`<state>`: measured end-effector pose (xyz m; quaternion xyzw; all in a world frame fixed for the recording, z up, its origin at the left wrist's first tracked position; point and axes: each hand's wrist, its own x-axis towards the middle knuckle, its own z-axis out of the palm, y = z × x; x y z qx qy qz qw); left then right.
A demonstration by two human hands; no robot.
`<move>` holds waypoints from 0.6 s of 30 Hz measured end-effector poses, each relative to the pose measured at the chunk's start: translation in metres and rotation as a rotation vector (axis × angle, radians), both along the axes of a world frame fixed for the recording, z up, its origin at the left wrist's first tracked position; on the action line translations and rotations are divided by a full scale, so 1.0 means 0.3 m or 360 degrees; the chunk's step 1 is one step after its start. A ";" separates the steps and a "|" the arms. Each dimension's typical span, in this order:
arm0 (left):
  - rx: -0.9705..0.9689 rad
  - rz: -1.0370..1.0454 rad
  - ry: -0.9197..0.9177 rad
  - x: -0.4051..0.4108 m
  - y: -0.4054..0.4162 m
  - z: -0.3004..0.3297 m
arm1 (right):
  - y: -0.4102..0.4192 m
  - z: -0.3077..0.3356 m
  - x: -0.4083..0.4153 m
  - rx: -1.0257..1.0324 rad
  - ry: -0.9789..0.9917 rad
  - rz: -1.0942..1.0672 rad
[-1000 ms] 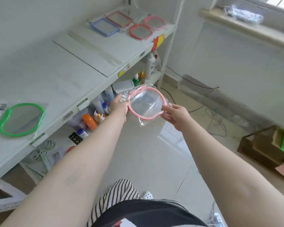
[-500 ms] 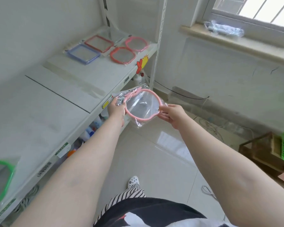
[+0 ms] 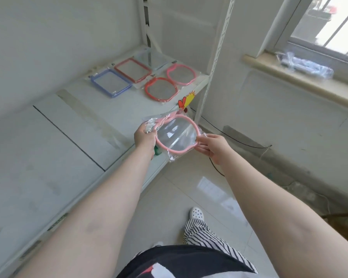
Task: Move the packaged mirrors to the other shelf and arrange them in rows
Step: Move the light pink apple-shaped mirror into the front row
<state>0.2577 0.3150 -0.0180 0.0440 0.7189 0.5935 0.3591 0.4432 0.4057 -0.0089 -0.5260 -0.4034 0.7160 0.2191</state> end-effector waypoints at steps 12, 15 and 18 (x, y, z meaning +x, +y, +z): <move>-0.0034 0.0469 0.0056 -0.062 0.211 -0.017 | 0.395 0.005 -0.212 0.0005 -0.0100 0.0492; -0.0087 0.0577 0.0106 -0.094 0.199 -0.033 | 0.418 -0.015 -0.287 0.0007 -0.0102 0.0598; -0.0167 0.0670 0.0158 -0.148 0.198 -0.034 | 0.436 -0.022 -0.370 0.0043 -0.0109 0.0716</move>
